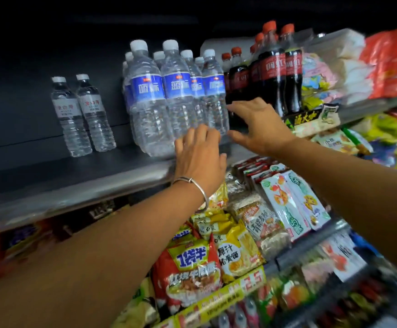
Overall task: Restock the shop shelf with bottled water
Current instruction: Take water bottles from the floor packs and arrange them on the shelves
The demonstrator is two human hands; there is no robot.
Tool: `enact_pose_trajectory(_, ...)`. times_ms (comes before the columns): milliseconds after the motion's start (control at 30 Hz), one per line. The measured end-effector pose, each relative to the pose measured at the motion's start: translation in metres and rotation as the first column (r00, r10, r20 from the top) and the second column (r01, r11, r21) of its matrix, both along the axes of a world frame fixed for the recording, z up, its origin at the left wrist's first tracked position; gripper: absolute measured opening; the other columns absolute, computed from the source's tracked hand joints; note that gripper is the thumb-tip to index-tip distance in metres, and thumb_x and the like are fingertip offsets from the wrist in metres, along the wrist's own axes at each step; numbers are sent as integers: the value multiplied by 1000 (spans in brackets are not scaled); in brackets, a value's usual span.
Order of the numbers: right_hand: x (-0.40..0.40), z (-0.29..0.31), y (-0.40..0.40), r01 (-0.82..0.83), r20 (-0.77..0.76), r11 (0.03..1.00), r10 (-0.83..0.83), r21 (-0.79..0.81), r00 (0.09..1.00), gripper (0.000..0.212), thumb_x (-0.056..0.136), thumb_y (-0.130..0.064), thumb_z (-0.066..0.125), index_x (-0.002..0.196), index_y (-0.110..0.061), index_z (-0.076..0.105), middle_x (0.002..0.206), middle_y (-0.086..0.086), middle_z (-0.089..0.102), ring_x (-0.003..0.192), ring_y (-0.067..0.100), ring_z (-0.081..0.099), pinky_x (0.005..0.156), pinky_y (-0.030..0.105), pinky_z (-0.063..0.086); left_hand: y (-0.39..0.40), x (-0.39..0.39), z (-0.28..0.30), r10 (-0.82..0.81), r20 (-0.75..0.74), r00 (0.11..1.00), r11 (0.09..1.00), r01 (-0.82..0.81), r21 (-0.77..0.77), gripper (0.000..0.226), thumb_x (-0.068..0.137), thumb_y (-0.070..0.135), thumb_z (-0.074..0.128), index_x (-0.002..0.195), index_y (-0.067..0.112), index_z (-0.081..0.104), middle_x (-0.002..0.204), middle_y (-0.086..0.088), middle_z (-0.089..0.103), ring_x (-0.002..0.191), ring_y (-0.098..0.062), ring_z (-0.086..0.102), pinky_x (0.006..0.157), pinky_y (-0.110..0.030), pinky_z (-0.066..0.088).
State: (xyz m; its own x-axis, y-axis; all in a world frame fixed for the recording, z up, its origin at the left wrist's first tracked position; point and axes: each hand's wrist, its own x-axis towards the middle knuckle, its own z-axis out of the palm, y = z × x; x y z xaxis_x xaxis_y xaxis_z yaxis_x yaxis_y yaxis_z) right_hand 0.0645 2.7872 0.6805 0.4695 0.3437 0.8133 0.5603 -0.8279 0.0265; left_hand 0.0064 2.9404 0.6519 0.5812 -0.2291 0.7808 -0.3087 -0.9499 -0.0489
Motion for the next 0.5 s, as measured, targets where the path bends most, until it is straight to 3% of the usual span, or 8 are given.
enact_pose_trajectory(133,-34,-77,-25,101,-5,990,-102,-94,995,55,71,-32,57,117,-1,61,116,20,63,95,43,58,79,50,50,-24,-16,-62,-106,7,994,994,105,32,36,83,27,58,116,17,50,122,-4,47,116,-28,42,97,-37,23)
enact_pose_trajectory(233,-53,-150,-46,152,-41,975,-160,-163,986,52,69,-31,52,110,0,63,107,20,67,84,42,61,71,46,51,-43,-25,-133,-170,0,985,984,170,51,34,67,22,70,98,16,58,102,-6,59,94,-30,57,83,-33,25)
enact_pose_trajectory(333,-66,-236,-66,171,-149,963,-205,-210,967,52,62,-21,62,107,3,64,104,22,67,83,43,62,69,49,52,-58,-33,-217,-234,-120,965,969,241,48,36,62,18,72,95,16,58,95,-7,60,86,-31,59,77,-33,24)
enact_pose_trajectory(500,-76,-380,-89,201,-389,953,-277,-226,879,49,63,-18,60,106,3,64,105,23,65,86,45,59,72,49,49,-76,-35,-356,-308,-340,889,939,342,44,35,61,15,70,95,14,60,98,-7,61,89,-31,60,78,-34,27)
